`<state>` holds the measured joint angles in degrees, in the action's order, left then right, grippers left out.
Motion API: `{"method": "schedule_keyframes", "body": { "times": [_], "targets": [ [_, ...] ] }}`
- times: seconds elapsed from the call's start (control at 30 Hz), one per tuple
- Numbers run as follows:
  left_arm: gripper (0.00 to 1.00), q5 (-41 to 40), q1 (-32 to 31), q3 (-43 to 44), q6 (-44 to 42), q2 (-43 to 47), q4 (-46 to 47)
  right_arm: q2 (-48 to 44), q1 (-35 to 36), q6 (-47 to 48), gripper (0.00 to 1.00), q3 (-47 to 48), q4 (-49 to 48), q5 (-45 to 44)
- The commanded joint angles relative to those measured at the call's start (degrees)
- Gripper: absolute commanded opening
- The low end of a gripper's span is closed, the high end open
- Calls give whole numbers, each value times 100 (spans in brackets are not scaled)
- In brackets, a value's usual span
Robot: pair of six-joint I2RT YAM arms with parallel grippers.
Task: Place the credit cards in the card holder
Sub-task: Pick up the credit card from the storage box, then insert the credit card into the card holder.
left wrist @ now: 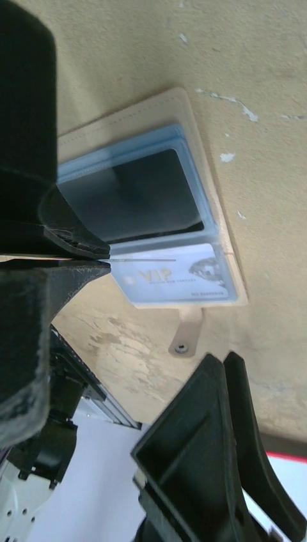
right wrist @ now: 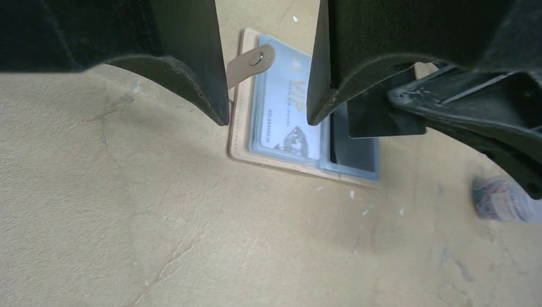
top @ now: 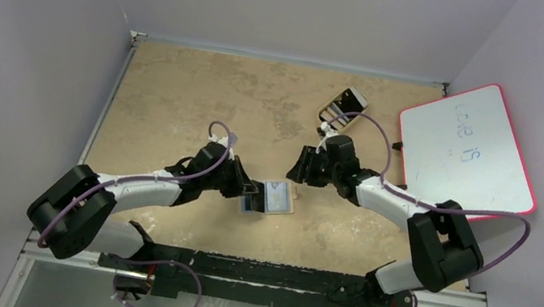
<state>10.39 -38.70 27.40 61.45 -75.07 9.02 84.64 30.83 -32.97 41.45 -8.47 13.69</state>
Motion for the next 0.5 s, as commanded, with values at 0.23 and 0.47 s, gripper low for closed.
{"method": "schedule_keyframes", "body": {
  "times": [0.23,0.47],
  "targets": [
    [0,534,182,249,71,-444,766,424,243,621,44,294,147,-137],
    [0,591,299,213,125,-748,960,542,273,704,33,320,258,-178]
  ]
}}
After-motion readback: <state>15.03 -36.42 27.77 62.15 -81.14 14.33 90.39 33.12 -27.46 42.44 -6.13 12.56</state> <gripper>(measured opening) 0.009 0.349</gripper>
